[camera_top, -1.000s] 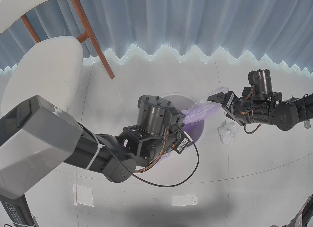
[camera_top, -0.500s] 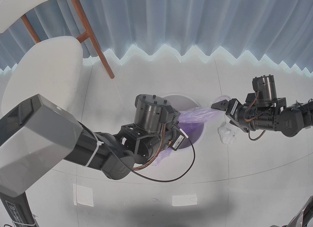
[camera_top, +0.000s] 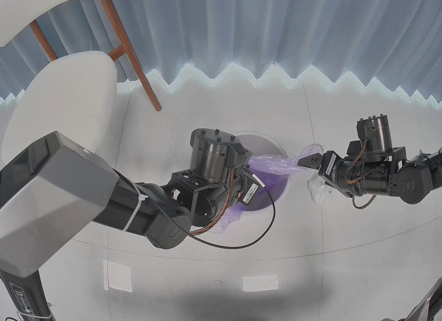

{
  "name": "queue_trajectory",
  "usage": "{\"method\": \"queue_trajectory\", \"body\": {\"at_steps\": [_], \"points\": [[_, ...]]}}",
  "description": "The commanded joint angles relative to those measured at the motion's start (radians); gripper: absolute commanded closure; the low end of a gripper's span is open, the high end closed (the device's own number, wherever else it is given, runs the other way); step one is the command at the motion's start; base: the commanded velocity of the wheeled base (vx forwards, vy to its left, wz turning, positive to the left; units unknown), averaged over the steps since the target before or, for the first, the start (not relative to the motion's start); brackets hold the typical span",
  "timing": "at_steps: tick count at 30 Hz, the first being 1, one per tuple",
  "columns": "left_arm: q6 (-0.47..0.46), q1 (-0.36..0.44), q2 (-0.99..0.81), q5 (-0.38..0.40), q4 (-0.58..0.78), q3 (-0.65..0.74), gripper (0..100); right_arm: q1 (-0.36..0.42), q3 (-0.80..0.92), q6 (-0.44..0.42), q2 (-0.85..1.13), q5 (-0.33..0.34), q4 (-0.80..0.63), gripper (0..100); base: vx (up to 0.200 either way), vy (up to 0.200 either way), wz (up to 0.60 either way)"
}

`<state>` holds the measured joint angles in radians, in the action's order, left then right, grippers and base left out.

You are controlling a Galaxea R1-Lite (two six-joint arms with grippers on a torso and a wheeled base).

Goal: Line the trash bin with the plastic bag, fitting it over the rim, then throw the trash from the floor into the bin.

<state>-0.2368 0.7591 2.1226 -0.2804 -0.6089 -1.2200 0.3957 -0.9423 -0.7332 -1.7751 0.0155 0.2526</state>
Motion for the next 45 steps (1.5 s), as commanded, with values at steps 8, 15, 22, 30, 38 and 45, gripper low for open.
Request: {"method": "queue_trajectory", "body": {"at_steps": [8,15,22,30,38,45], "points": [[-0.001,0.009,-0.007,-0.003,0.000,-0.006,100,-0.003,0.004,0.034,-0.029,0.000,0.014,0,0.000,0.000,0.00],[-0.001,0.034,-0.078,-0.003,0.008,0.025,100,-0.044,-0.096,0.048,-0.107,-0.023,0.051,0,0.000,0.000,0.00],[-0.001,0.055,-0.118,-0.003,0.006,0.076,100,-0.005,-0.118,0.048,-0.107,-0.028,0.056,0,0.000,0.000,0.00],[-0.001,0.060,-0.112,-0.023,0.008,0.074,100,0.020,-0.107,0.041,-0.098,-0.063,0.048,100,0.000,0.000,0.00],[-0.001,0.054,-0.104,-0.039,0.008,0.068,100,-0.015,-0.141,0.032,-0.106,-0.065,0.033,100,0.000,0.000,0.00],[0.007,0.052,-0.104,-0.037,0.011,0.068,100,-0.003,-0.240,0.035,-0.115,-0.052,0.067,100,0.000,0.000,0.00]]}}
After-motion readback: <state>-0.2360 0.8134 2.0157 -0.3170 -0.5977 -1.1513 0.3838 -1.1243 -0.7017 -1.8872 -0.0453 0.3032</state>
